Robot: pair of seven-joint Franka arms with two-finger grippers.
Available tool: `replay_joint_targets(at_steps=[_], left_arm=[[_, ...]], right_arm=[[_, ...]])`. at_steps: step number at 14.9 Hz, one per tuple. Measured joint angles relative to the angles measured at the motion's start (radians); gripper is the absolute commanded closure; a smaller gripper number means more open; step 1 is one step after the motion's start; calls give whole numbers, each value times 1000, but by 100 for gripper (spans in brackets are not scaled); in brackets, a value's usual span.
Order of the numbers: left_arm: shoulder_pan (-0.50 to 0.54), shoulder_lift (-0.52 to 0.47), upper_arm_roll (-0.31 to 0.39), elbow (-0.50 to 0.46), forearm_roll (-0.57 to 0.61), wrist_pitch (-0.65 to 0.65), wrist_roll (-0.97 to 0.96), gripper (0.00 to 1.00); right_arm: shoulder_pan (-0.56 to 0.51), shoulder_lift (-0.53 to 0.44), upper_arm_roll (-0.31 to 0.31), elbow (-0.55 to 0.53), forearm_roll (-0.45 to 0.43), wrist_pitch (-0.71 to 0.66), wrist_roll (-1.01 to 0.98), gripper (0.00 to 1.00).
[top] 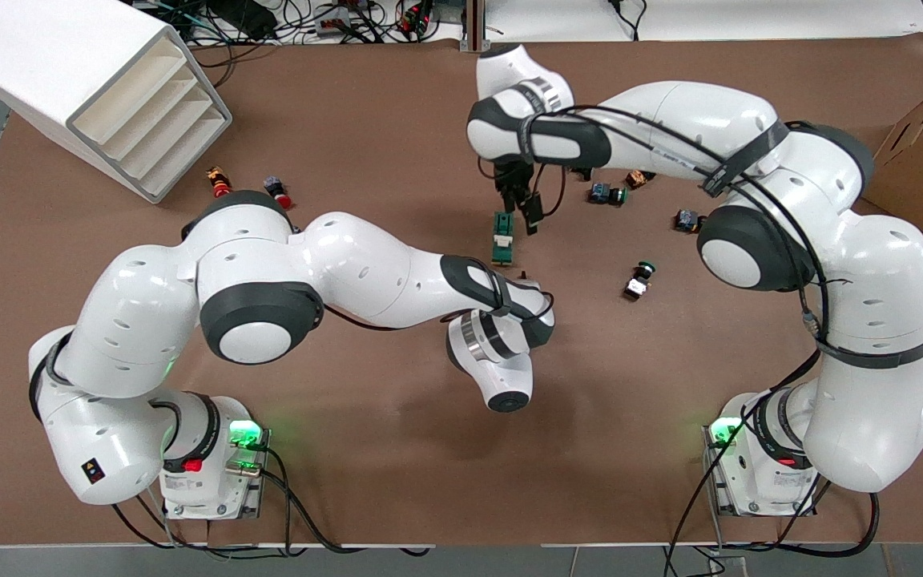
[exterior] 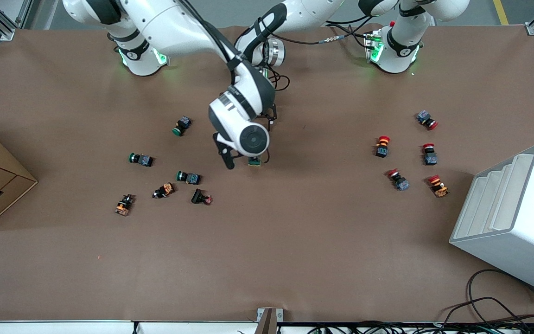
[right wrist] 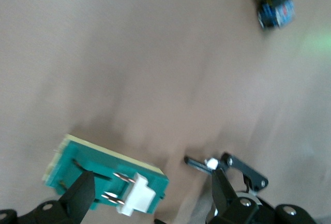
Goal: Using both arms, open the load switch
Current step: 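Raise the right gripper off the lever while the left gripper lifts away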
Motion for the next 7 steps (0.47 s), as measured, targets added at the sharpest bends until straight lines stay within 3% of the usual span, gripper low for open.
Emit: replay_joint_targets(at_steps=[4,7], left_arm=[[0,1,-4,13,-36,-14,50,0],[5,-8,-9,65,-185,-70,162,0]], right_arm=[[-99,-64,-2,7,-55,-7,-241,0],[-167,-122,-3,8,-85,-51,-435,0]])
